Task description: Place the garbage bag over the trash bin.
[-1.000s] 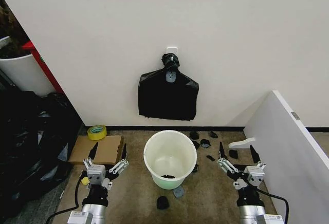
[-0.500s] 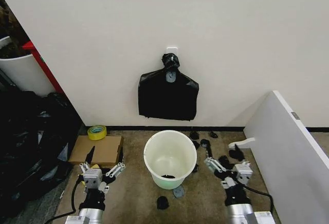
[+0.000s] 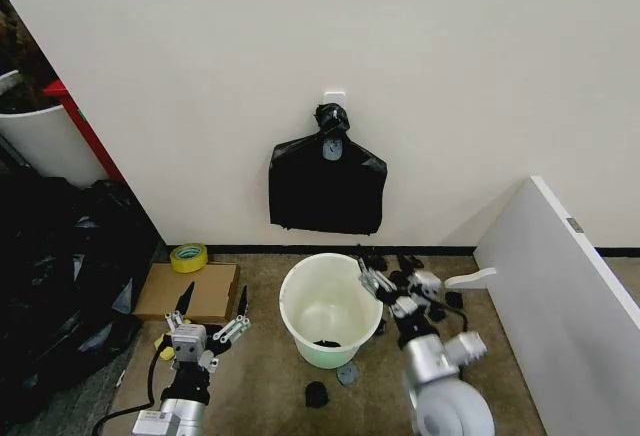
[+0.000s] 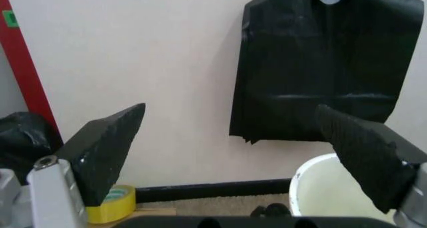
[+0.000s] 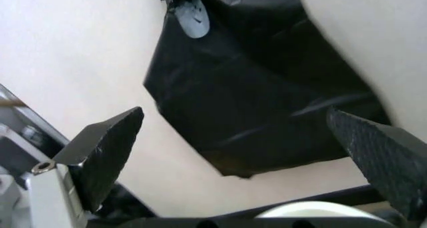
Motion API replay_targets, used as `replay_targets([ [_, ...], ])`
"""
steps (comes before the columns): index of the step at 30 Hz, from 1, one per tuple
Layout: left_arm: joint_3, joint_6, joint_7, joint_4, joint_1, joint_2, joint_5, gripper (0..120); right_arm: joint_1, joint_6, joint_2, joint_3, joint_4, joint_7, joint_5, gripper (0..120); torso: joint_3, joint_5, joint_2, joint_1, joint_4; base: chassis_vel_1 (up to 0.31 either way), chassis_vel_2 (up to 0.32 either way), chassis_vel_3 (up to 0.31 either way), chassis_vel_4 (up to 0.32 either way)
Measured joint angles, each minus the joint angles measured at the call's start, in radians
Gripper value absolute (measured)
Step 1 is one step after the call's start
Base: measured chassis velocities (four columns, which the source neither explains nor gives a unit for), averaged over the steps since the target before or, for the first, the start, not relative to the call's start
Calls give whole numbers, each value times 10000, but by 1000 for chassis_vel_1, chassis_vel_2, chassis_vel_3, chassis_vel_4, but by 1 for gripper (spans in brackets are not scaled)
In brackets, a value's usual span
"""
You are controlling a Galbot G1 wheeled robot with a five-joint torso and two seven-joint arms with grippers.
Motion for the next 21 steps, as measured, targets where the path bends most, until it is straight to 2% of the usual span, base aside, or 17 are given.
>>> replay_targets([
  [2, 3, -1, 0, 5, 11, -30, 39, 100, 194, -139, 22, -26, -72, 20, 354, 100, 0, -1, 0, 0, 1, 0, 0, 0, 0],
  [4, 23, -19, 0, 44, 42, -129, 174, 100, 914, -549, 181, -111, -396, 121, 1620, 100, 0, -1, 0, 0, 0, 0, 0, 0, 0],
  [8, 53, -74, 12, 65, 86, -216, 309, 100, 2187, -914, 483, -187, -1072, 244, 2931, 100, 1, 0, 0, 0, 2, 0, 0, 0, 0],
  [14, 43, -134, 20, 105, 97, -267, 447, 100, 3586, -1211, 791, -284, -2130, 372, 3874, 100, 0, 0, -1, 0, 2, 0, 0, 0, 0],
  [21, -10, -207, 15, 139, 126, -358, 525, 100, 4706, -1275, 1208, -428, -3377, 300, 4022, 100, 0, 0, 0, 0, 1, 0, 0, 0, 0],
])
